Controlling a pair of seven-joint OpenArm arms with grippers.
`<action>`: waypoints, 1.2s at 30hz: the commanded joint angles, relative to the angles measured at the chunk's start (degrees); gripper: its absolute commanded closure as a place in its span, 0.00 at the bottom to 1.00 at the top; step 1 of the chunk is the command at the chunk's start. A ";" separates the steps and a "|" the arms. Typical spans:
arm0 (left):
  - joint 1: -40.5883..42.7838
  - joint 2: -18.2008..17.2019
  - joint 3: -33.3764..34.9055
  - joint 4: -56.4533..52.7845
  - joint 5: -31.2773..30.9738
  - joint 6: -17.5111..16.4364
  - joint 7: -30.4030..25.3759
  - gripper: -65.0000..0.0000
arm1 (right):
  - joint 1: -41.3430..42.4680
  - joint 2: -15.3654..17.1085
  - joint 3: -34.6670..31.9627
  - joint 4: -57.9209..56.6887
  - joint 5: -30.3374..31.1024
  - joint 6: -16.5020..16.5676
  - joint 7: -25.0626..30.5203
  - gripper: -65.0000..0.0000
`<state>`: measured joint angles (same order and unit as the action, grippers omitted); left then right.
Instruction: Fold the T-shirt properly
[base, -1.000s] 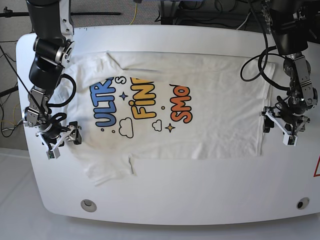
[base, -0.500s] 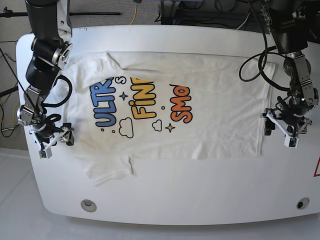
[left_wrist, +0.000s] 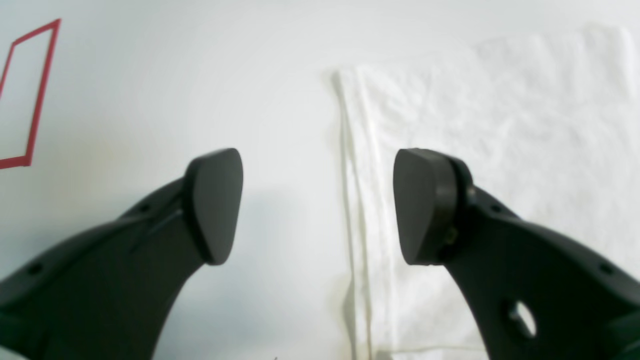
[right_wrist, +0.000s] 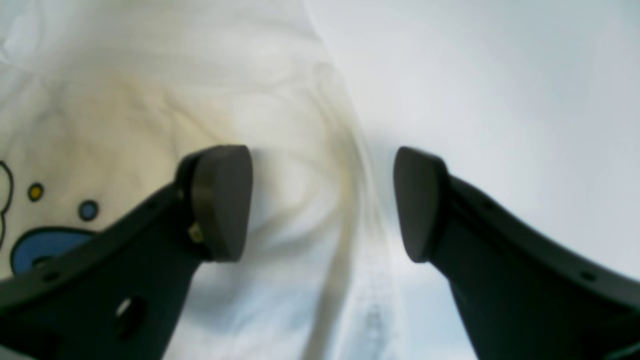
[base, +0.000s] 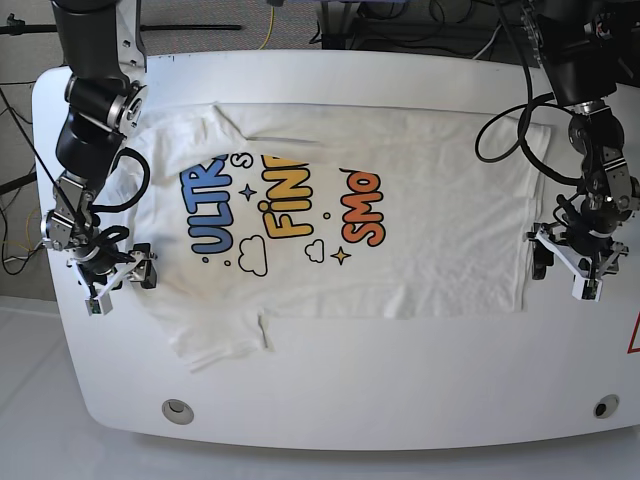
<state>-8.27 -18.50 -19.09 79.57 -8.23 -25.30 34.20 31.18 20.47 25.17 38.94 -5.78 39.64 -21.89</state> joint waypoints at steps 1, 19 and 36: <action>-1.05 -0.91 -0.31 0.95 -0.78 0.17 -1.47 0.31 | 1.75 0.25 -0.69 1.00 1.05 0.36 2.22 0.35; -0.83 -1.09 -0.09 -1.53 -0.84 0.16 -3.06 0.31 | 2.02 0.62 -0.39 -4.98 0.92 0.36 8.85 0.35; -0.54 -0.81 -0.06 -0.81 -0.82 0.09 -2.64 0.32 | 1.24 1.34 -6.49 -7.30 1.94 0.36 7.06 0.42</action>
<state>-7.77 -18.52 -18.98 77.52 -8.27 -25.34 32.95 31.48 21.89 19.75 31.14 -4.14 39.53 -14.02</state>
